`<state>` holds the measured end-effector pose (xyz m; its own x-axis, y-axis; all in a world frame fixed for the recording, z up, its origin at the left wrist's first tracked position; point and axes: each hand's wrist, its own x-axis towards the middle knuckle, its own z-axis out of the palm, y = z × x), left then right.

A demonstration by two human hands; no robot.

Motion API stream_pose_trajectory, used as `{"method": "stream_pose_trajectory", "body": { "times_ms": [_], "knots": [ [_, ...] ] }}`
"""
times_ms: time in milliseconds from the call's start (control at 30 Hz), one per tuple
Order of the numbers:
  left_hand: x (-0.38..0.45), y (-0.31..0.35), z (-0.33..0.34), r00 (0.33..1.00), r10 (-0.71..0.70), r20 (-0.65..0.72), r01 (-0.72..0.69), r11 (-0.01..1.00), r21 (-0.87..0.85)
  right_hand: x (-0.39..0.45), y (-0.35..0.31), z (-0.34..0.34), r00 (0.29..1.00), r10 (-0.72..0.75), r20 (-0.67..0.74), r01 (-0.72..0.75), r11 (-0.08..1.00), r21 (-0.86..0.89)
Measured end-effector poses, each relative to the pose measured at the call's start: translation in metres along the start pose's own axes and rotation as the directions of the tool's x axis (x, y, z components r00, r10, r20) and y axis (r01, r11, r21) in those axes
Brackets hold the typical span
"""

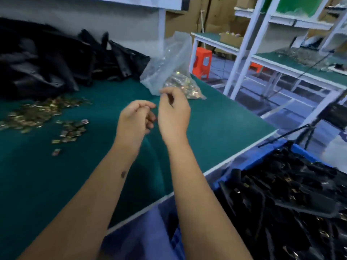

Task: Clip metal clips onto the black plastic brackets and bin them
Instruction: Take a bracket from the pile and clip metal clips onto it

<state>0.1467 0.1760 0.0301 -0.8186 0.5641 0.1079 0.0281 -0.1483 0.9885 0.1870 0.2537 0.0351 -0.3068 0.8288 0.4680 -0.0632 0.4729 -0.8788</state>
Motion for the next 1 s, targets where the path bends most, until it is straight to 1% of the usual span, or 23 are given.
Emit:
{"method": "stream_pose_trajectory", "body": {
  "times_ms": [67,133,200,267,333,433,533,633,733,833,933,1000],
  "knots": [
    [0.011,-0.002,-0.046,0.986,0.020,-0.164,-0.020,1.000,0.000,-0.013,-0.001,0.043,0.973,0.005,0.231,0.003,0.999,-0.032],
    [0.018,-0.005,-0.089,0.954,0.007,-0.301,0.003,1.000,0.031,-0.024,0.001,0.080,0.909,0.034,0.415,0.001,0.997,-0.083],
    [0.024,-0.008,-0.126,0.915,-0.001,-0.404,0.035,0.996,0.079,-0.033,0.005,0.110,0.837,0.072,0.542,0.003,0.991,-0.137],
    [0.029,-0.012,-0.155,0.880,0.020,-0.474,0.045,0.991,0.124,-0.040,0.010,0.133,0.786,0.095,0.611,0.026,0.982,-0.186],
    [0.034,-0.018,-0.177,0.847,-0.003,-0.532,0.083,0.989,0.126,-0.042,0.017,0.151,0.765,0.110,0.634,0.075,0.964,-0.257],
    [0.042,-0.027,-0.191,0.805,-0.083,-0.587,0.136,0.990,0.048,-0.033,0.025,0.169,0.804,0.136,0.579,0.113,0.920,-0.375],
    [0.053,-0.029,-0.192,0.810,-0.097,-0.579,0.150,0.988,0.046,-0.020,0.030,0.185,0.830,0.144,0.539,0.119,0.898,-0.423],
    [0.065,-0.030,-0.193,0.830,-0.080,-0.553,0.151,0.985,0.084,-0.008,0.036,0.203,0.835,0.103,0.540,0.160,0.894,-0.418],
    [0.073,-0.033,-0.194,0.847,-0.084,-0.524,0.159,0.982,0.099,0.005,0.042,0.221,0.789,0.070,0.611,0.236,0.883,-0.406],
    [0.077,-0.036,-0.195,0.862,-0.110,-0.495,0.179,0.979,0.094,0.015,0.046,0.240,0.703,0.056,0.709,0.337,0.852,-0.402],
    [0.080,-0.038,-0.196,0.863,-0.125,-0.489,0.193,0.977,0.091,0.025,0.049,0.262,0.625,0.125,0.770,0.398,0.798,-0.453],
    [0.082,-0.039,-0.196,0.864,-0.131,-0.487,0.198,0.976,0.088,0.030,0.050,0.274,0.602,0.180,0.778,0.422,0.756,-0.501]
  ]
}}
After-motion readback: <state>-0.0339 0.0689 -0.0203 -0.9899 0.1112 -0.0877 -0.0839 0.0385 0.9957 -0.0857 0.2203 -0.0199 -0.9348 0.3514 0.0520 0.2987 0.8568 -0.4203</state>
